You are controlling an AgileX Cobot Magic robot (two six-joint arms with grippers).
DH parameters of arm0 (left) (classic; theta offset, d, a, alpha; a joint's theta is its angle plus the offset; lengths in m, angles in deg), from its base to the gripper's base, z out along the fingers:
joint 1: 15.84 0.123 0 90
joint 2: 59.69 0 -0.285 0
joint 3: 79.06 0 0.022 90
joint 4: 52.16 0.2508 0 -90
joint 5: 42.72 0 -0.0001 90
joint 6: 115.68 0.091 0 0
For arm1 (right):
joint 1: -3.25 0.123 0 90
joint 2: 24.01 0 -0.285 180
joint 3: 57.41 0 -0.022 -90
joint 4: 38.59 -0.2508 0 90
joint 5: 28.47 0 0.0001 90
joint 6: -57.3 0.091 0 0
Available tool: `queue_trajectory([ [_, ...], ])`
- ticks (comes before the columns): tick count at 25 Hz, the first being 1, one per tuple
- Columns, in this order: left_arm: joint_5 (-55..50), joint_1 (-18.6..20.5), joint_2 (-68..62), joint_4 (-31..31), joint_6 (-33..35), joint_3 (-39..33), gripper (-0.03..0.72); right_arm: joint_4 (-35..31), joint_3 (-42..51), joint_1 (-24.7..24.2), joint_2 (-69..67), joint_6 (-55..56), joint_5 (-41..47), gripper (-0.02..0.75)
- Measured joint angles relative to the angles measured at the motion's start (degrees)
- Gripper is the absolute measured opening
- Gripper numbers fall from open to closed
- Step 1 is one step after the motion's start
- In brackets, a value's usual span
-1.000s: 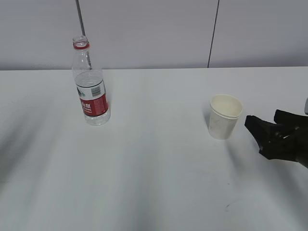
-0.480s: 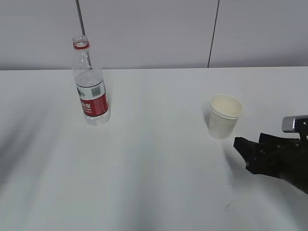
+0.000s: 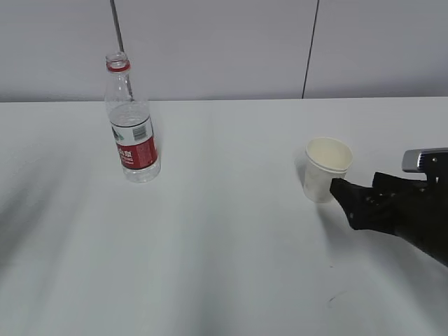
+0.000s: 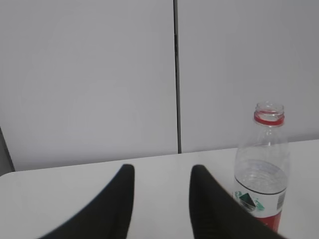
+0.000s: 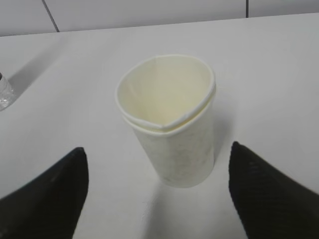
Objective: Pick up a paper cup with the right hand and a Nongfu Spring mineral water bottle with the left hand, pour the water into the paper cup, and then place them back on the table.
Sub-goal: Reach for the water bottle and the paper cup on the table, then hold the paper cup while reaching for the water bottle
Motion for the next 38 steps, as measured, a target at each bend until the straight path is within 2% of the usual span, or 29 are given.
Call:
queue_trajectory([
  [17, 1.3, 0.0, -0.1, 0.0, 0.0, 0.0, 0.242, 1.2, -14.2, 0.0, -15.5, 0.0, 0.0, 0.668],
  [27, 1.3, 0.0, -0.1, 0.0, 0.0, 0.0, 0.242, 4.0, -19.0, 0.0, -18.8, 0.0, -0.1, 0.664],
  [29, 1.2, 0.0, -0.1, 0.0, 0.0, 0.0, 0.242, 4.0, -19.3, 0.0, -18.9, 0.0, -0.1, 0.650],
  [35, 1.3, 0.0, -2.4, 0.2, 0.0, 0.0, 0.242, 4.1, -19.3, 0.0, -18.9, 0.0, -0.1, 0.521],
  [38, 1.3, 0.0, -4.2, 2.1, -1.0, 0.0, 0.242, 4.1, -19.3, 0.0, -18.9, 0.0, -0.2, 0.490],
])
